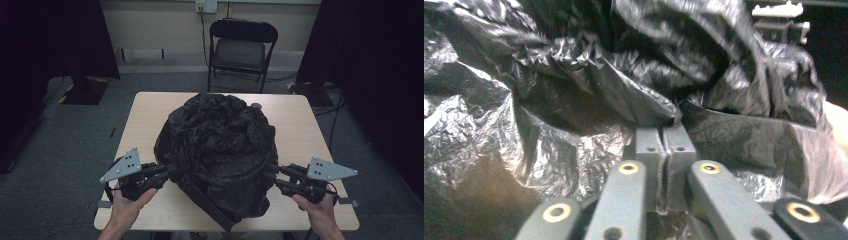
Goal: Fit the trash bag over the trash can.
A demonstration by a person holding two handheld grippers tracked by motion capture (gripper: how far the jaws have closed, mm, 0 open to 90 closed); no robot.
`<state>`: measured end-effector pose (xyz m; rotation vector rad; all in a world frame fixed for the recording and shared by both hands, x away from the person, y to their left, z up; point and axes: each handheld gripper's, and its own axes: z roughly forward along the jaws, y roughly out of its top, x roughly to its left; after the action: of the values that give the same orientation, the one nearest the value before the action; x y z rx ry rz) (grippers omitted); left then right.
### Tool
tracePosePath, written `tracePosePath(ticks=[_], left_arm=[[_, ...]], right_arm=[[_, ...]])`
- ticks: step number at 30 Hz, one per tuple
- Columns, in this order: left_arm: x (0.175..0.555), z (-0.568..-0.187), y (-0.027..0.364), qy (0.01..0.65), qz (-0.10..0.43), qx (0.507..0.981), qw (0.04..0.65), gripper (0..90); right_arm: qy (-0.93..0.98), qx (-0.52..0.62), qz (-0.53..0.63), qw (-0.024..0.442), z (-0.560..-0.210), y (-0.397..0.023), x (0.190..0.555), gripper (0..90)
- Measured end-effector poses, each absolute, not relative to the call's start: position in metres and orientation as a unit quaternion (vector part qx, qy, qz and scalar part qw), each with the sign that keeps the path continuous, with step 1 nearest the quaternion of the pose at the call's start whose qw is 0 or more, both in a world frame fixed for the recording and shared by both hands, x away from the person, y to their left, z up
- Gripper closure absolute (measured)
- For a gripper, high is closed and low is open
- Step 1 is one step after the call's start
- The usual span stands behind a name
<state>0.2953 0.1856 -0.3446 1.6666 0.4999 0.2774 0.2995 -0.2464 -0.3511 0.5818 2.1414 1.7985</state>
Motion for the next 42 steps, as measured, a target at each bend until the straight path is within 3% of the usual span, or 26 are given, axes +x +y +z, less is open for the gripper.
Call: tracePosePath(ticks=[3,22,29,30,32,34,36,42], left_arm=[[0.296,-0.348,0.185,0.22,0.122,0.733,0.632,90.0],[0.307,-0.423,0.182,0.255,0.115,0.794,0.539,90.0],[0.302,-0.427,0.186,0.254,0.106,0.792,0.544,88.8],[0.299,-0.424,0.19,0.258,0.109,0.788,0.549,83.6],[0.295,-0.419,0.195,0.272,0.123,0.779,0.551,63.8],[0.29,-0.414,0.202,0.28,0.129,0.768,0.562,54.5],[0.287,-0.408,0.209,0.287,0.141,0.76,0.566,45.8],[0.293,-0.388,0.224,0.308,0.173,0.733,0.581,42.0]], right_arm=[[0.741,0.212,0.617,0.156,-0.354,-0.249,0.299,90.0],[0.787,0.28,0.518,0.184,-0.419,-0.254,0.314,90.0],[0.788,0.286,0.516,0.175,-0.428,-0.257,0.314,90.0],[0.785,0.286,0.52,0.174,-0.426,-0.258,0.313,82.8],[0.773,0.292,0.534,0.177,-0.419,-0.261,0.31,72.3],[0.765,0.293,0.545,0.179,-0.412,-0.266,0.306,60.7],[0.754,0.301,0.554,0.185,-0.405,-0.272,0.302,54.6],[0.73,0.309,0.574,0.203,-0.384,-0.288,0.298,45.8]])
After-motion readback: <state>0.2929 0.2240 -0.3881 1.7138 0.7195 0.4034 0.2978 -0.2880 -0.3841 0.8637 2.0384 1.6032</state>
